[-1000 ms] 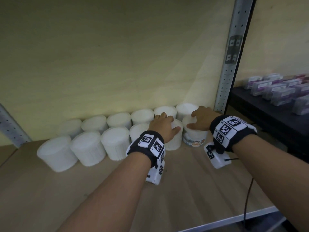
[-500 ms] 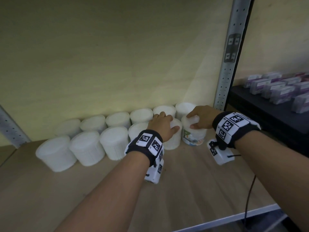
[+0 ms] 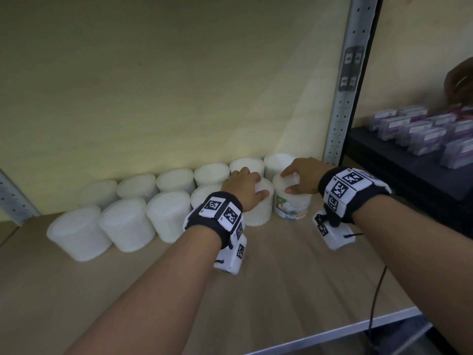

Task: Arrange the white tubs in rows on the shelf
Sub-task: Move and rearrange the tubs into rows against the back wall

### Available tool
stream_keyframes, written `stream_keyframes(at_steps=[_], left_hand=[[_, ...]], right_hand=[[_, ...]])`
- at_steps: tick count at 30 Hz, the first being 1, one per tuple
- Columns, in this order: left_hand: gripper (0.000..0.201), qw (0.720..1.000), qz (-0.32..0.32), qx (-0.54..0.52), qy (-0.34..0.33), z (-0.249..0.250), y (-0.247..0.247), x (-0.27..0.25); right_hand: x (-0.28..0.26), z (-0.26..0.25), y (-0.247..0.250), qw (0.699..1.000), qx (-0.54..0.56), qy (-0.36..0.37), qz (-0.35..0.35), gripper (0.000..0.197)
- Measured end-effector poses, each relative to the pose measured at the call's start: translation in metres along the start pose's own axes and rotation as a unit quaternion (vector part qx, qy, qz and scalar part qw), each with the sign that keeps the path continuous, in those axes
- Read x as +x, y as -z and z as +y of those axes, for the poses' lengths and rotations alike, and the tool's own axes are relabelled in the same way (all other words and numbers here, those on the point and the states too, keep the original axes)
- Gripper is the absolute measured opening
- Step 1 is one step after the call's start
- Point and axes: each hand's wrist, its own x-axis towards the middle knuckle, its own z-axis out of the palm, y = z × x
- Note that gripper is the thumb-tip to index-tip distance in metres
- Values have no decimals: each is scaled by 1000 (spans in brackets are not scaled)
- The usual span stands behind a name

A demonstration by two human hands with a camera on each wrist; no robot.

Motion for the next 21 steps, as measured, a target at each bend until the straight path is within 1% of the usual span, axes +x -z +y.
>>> stream_keyframes(at_steps=[9, 13, 15, 16, 17, 20, 21], left_hand=[[50, 996, -77, -23, -36, 2, 15, -1], [49, 993, -94, -45, -54, -3, 19, -3], [51, 992, -93, -65, -58, -5, 19, -3], [52, 992, -84, -81, -56, -5, 18, -2], [49, 992, -61, -96, -52, -5, 18, -2], [35, 992, 59, -106, -24, -2, 13, 0], [34, 992, 82, -95, -9, 0, 10, 1]], right_hand=[[0, 1, 0, 1000, 5, 1, 1, 57], [-1, 2, 0, 1000, 13, 1, 4, 57], [-1, 2, 0, 1000, 15, 1, 3, 57], [-1, 2, 0, 1000, 17, 0, 1, 57], [-1, 1, 1, 1000, 17, 0, 0, 57], [-1, 2, 1, 1000, 20, 2, 2, 56], [-1, 3, 1, 1000, 22, 2, 3, 56]])
